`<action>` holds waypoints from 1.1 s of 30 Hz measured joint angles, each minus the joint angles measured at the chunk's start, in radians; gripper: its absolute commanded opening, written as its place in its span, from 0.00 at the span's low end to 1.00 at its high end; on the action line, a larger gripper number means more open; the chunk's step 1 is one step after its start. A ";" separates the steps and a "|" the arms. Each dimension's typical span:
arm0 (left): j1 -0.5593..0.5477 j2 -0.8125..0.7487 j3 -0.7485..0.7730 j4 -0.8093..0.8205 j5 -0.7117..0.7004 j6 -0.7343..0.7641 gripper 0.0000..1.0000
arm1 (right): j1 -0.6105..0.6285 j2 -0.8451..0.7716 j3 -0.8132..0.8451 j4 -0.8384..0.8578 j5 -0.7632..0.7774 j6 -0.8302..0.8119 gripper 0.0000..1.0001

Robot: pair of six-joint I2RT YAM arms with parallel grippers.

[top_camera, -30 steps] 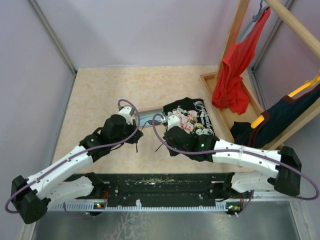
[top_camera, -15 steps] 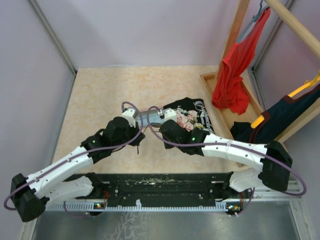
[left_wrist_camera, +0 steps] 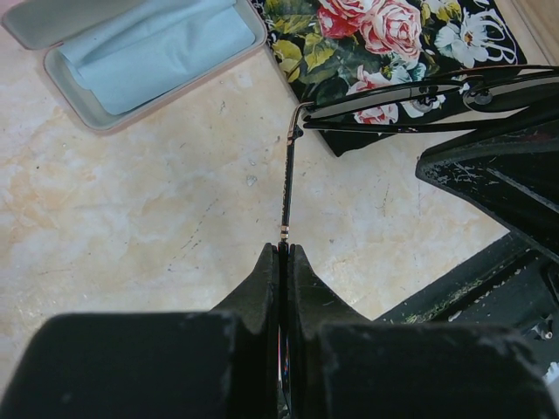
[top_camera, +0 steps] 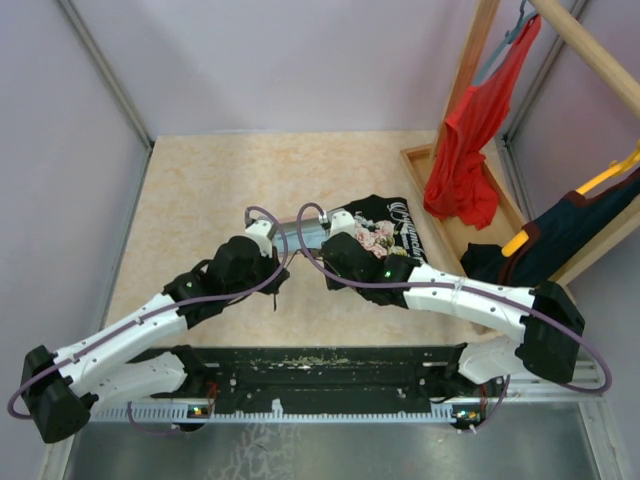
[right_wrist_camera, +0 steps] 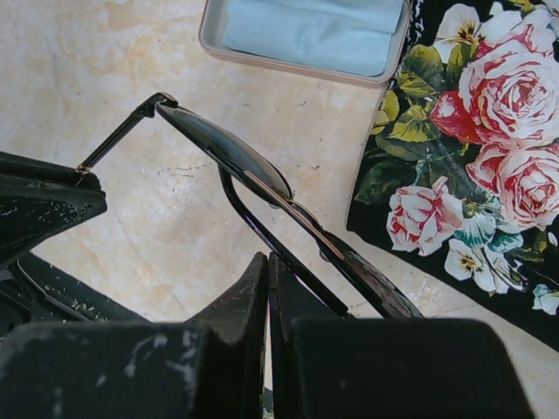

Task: Organize the sunglasses
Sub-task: Fold the sunglasses at the center of the board.

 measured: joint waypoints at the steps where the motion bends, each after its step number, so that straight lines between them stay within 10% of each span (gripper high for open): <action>1: 0.000 0.000 0.000 0.000 -0.002 0.001 0.00 | 0.000 0.000 0.000 0.001 0.000 -0.001 0.00; 13: 0.000 0.062 0.001 -0.008 -0.035 0.021 0.00 | -0.012 -0.172 0.029 -0.096 -0.231 -0.166 0.25; 20: -0.021 0.099 0.019 -0.007 -0.032 0.071 0.00 | -0.233 -0.208 0.205 -0.258 -0.306 -0.241 0.38; 33: -0.130 0.147 0.072 0.006 -0.029 0.153 0.00 | -0.254 -0.017 0.267 -0.424 -0.490 -0.430 0.35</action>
